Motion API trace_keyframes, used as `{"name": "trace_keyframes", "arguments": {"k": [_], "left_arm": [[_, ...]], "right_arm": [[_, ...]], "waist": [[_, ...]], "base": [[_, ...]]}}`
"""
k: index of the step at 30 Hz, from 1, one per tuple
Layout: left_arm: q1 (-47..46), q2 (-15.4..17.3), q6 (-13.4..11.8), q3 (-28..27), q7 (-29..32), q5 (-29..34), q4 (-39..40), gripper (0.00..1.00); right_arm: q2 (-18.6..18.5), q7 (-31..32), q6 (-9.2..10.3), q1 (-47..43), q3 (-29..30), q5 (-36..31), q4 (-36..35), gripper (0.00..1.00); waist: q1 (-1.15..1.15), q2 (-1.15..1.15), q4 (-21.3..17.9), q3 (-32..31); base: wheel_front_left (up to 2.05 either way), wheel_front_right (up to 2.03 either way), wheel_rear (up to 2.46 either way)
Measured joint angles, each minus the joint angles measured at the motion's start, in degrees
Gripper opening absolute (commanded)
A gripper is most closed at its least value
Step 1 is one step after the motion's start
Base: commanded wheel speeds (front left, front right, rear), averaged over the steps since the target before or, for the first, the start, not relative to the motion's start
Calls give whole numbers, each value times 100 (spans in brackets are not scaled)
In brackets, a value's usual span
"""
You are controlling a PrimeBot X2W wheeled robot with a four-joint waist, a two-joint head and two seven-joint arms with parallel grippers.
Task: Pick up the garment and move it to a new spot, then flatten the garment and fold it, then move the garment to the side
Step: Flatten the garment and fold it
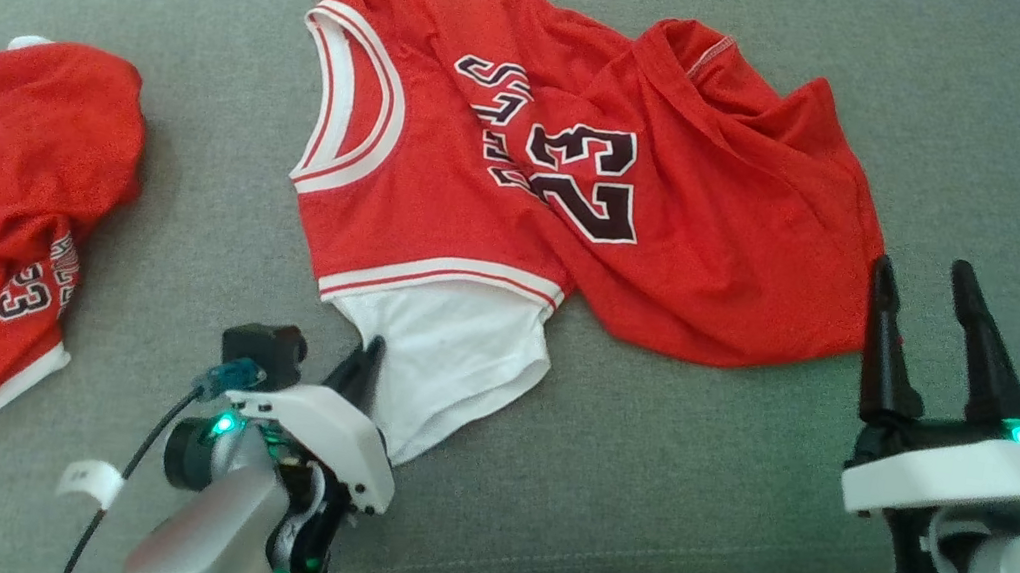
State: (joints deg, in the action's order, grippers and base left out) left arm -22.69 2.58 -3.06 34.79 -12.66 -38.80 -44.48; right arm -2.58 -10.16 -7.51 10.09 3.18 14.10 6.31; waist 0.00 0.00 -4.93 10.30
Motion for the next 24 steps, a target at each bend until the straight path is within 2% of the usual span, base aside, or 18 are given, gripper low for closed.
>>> {"name": "trace_keyframes", "arguments": {"k": [2, 3, 6, 8, 10, 13, 18, 24], "left_arm": [[9, -3, -141, -70, -98, 34, 41, 0], [21, 43, -328, -294, -135, 129, 253, 0], [44, 182, -580, -829, -158, 697, 1215, 0], [113, 191, -661, -1160, -164, 1074, 1852, 0], [346, 149, -660, -1386, -165, 1347, 2310, 0], [802, 98, -647, -1597, -165, 1579, 2592, 0], [1064, 56, -449, -1659, -164, 1713, 2563, 0], [1059, 19, -377, -1686, -164, 1771, 2461, 0]], "right_arm": [[0, 0, 0, -1, 119, 0, 87, 100], [0, 9, 0, -2, 263, 0, 210, 100], [1, 66, 0, -4, 422, 2, 402, 100], [4, 94, 0, -4, 506, 68, 578, 100], [5, 110, 0, -3, 613, 171, 769, 100], [4, 110, 0, 3, 754, 355, 1131, 100], [10, 94, 0, 131, 733, 584, 1778, 100], [9, -88, 0, 542, 743, 758, 2481, 100]], "waist": [[0, 0, 26, -25], [0, 0, 55, -60], [0, 0, 107, -88], [0, 0, 123, -104], [0, 0, 136, -115], [0, 0, 163, -119], [0, 0, 216, -83], [0, 0, 253, -8]], "base": [[0, 0, 0], [0, 0, 0], [0, 0, 0], [0, 0, 0], [0, 0, 0], [0, 0, 0], [0, 0, 0], [0, 0, 0]]}}
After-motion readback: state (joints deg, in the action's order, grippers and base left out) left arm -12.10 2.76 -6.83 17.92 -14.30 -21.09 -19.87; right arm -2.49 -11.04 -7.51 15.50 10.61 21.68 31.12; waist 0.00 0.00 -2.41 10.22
